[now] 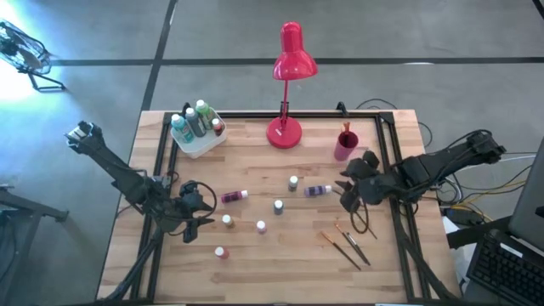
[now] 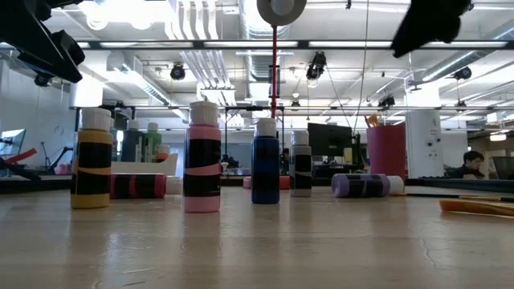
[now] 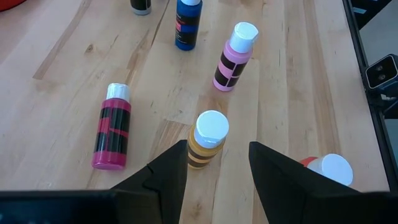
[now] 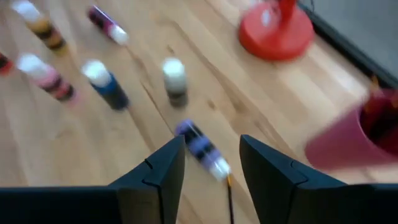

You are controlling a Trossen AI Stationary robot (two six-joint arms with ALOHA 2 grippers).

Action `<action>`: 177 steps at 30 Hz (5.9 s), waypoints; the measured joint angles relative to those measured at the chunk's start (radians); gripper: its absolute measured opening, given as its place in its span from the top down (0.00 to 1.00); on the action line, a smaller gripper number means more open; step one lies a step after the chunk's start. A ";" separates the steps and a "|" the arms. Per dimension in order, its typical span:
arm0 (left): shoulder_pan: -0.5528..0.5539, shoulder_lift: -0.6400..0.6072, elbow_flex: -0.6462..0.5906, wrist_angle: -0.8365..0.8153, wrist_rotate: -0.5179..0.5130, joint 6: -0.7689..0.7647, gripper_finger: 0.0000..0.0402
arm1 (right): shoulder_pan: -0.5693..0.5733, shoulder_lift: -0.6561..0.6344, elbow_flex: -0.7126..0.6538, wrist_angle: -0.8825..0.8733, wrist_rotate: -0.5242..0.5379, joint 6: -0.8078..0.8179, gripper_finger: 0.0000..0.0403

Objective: Pick & Place Paint Supplies
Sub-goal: Put the purple paint bottle into the white bin

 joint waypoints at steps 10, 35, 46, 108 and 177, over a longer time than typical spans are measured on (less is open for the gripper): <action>0.000 0.000 0.000 0.000 0.000 0.000 0.56 | 0.002 0.015 -0.117 -0.064 -0.053 0.140 0.59; 0.000 0.000 0.000 0.000 0.000 0.000 0.56 | -0.006 0.302 -0.234 0.190 -0.178 -0.282 0.60; 0.000 0.000 0.000 -0.001 0.000 0.000 0.56 | -0.139 0.402 -0.180 0.195 -0.196 -0.517 0.49; 0.000 0.000 0.000 0.009 0.000 -0.005 0.56 | -0.200 0.609 0.268 -0.067 -0.299 -0.691 0.79; 0.896 0.418 0.490 0.635 1.187 -0.179 0.56 | 0.154 0.754 0.578 0.862 0.410 -2.307 0.79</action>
